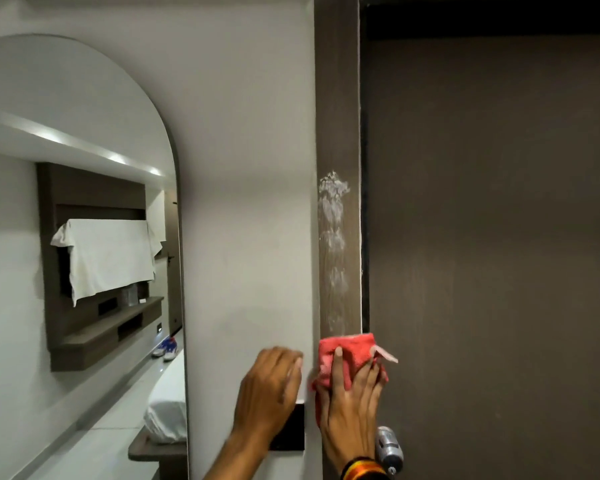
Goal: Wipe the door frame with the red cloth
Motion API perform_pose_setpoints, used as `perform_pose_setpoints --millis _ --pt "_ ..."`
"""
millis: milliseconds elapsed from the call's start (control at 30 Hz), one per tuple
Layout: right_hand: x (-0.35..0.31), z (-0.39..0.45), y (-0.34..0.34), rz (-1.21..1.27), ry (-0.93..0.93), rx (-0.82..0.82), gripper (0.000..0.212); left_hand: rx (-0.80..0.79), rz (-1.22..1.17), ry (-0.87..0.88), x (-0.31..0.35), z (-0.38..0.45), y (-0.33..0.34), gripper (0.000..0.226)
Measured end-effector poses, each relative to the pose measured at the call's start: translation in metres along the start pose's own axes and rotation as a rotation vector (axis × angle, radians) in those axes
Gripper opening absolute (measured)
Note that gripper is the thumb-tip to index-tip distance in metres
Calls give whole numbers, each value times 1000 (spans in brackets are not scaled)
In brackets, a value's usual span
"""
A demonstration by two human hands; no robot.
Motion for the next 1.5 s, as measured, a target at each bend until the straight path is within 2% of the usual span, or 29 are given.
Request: perform_pose_setpoints --millis 67,133,267,367,500,633,800,933,1000,1167,1400,1500 --pt "-22 47 -22 117 26 92 71 121 101 93 -8 35 -13 29" --pt "-50 111 -57 157 19 170 76 181 167 113 -13 73 -23 38" --pt "-110 245 -141 59 -77 289 78 263 218 90 -16 144 -31 49" --pt "-134 300 -176 0 -97 319 76 298 246 70 -17 184 -28 54" --pt "-117 262 -150 -16 -153 370 73 367 277 42 -22 195 -17 57" --pt "-92 208 -112 13 -139 325 74 368 306 72 -25 192 -16 59" --pt "-139 305 -176 -20 -194 368 70 410 338 89 -23 191 -14 57" --pt "-183 393 -237 -34 -157 403 67 419 343 105 -25 194 -13 55" --pt "-188 396 -239 -44 -159 426 66 424 342 106 -25 194 -14 55" --pt "-158 345 -206 -42 -223 433 65 414 344 98 -21 192 -18 53" --pt "-195 431 -270 -63 -210 330 68 431 336 119 -25 192 -12 53" --pt "-190 422 -263 -74 -217 349 65 434 336 124 -23 194 -15 52"
Point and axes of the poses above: each hand's wrist, its own z-axis towards the middle knuckle, its own y-axis out of the palm, x = y × z, the point moved 3 cm from there along z, towards the middle knuckle, and after that the axes turned 2 degrees about y, right-handed, at the moved point
